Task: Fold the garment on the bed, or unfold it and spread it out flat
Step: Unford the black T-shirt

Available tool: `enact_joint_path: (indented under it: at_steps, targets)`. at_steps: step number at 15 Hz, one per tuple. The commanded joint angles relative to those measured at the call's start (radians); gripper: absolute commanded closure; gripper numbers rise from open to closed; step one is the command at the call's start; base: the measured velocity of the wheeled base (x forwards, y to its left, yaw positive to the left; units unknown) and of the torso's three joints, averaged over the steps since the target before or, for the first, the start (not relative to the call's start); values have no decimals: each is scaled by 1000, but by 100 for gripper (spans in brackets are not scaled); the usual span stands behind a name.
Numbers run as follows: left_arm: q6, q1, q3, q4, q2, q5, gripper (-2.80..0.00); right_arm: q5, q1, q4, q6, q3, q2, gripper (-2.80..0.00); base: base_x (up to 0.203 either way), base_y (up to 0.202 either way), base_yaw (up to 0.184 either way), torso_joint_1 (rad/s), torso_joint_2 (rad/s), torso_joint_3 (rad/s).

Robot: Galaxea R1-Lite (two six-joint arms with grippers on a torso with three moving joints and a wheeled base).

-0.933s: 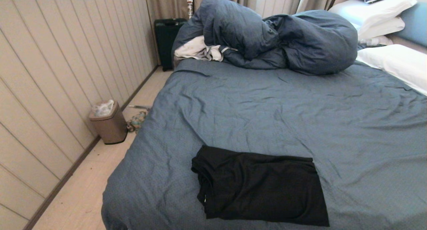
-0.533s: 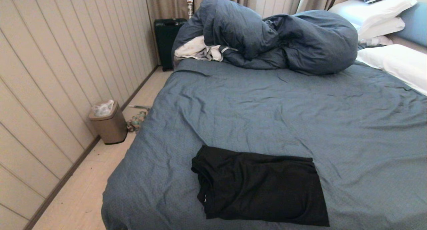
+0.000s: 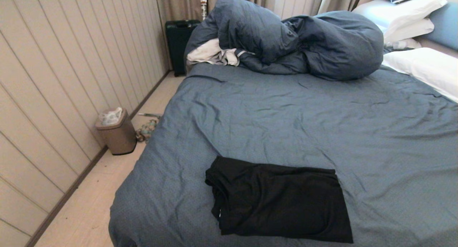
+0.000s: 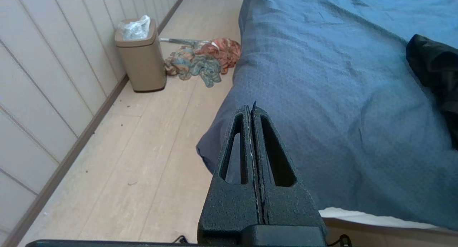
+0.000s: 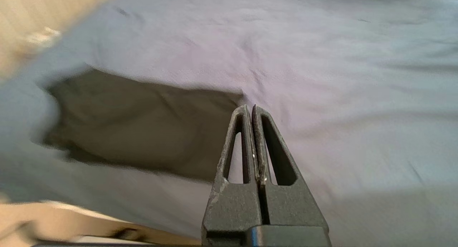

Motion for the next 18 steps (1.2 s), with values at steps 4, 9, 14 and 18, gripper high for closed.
enact_joint_path:
  at_steps: [4, 9, 14, 18]
  targets:
    - [-1, 0, 0, 0, 2, 0, 0, 83, 50, 35, 109, -356, 599, 0, 0, 0, 0, 0, 0, 0]
    - [-1, 0, 0, 0, 2, 0, 0, -226, 518, 149, 269, -723, 1194, 0, 0, 0, 0, 0, 0, 0]
    - [-1, 0, 0, 0, 2, 0, 0, -504, 901, 225, 330, -1040, 1657, -33, 0, 0, 0, 0, 0, 0]
    - [-1, 0, 0, 0, 2, 0, 0, -574, 1026, 293, 301, -1151, 1823, -280, 0, 0, 0, 0, 0, 0]
